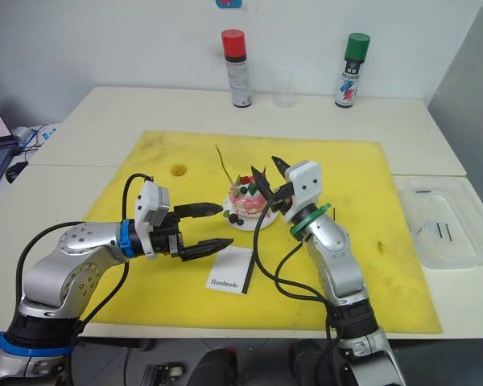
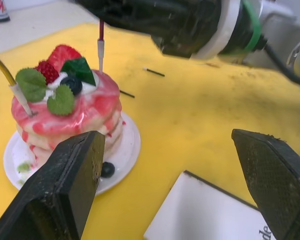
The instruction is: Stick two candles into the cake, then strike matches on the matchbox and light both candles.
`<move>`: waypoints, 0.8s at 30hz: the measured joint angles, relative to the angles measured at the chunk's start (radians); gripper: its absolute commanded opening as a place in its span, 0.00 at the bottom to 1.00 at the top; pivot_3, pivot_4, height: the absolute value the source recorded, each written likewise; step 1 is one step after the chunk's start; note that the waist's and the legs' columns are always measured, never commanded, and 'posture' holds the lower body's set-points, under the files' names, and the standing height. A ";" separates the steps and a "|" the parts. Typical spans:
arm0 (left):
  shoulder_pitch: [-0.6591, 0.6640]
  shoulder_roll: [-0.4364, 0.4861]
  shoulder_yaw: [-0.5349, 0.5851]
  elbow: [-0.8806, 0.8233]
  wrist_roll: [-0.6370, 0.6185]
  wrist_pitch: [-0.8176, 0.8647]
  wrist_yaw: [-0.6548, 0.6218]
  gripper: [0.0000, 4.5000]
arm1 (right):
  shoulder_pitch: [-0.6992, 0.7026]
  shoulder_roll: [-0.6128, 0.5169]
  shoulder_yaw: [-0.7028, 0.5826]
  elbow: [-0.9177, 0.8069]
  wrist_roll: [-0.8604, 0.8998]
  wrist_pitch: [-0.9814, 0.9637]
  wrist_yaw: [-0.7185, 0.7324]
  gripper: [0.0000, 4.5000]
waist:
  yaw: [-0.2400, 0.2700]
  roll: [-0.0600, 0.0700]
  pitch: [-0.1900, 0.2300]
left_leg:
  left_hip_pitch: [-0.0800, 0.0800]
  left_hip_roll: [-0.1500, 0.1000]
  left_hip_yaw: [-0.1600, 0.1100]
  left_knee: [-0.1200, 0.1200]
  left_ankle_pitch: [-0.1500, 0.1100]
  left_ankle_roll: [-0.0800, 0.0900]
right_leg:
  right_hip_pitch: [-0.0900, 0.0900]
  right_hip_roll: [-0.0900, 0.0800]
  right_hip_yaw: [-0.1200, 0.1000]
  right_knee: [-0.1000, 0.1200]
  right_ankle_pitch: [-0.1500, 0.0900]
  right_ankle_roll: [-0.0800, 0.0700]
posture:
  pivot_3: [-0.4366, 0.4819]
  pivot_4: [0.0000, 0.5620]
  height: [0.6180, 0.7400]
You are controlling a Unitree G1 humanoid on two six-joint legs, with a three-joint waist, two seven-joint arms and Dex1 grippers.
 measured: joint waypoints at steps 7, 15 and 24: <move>-0.028 0.071 0.007 0.045 0.006 0.070 -0.002 1.00 | 0.005 -0.097 -0.065 -0.179 0.093 0.126 0.036 0.54 | 0.000 0.000 0.000 | 0.000 0.000 0.000 0.000 0.000 0.000 | 0.000 0.000 0.000 0.000 -0.001 0.001 | 0.48 0.27 0.70; -0.005 0.251 0.055 0.121 -0.153 0.395 -0.115 1.00 | 0.062 -0.355 -0.119 -0.361 0.241 0.329 0.167 0.50 | 0.001 0.000 0.000 | 0.000 0.000 0.000 -0.001 0.000 0.000 | -0.001 0.000 -0.001 0.000 -0.004 0.002 | 0.48 0.27 0.70; -0.083 0.279 0.036 0.146 -0.354 0.822 -0.128 1.00 | 0.197 -0.674 -0.014 -0.371 0.202 0.410 0.392 0.01 | -0.003 0.000 0.000 | 0.001 0.000 -0.001 -0.001 0.000 0.000 | -0.001 0.000 -0.002 0.000 -0.004 0.002 | 0.48 0.27 0.70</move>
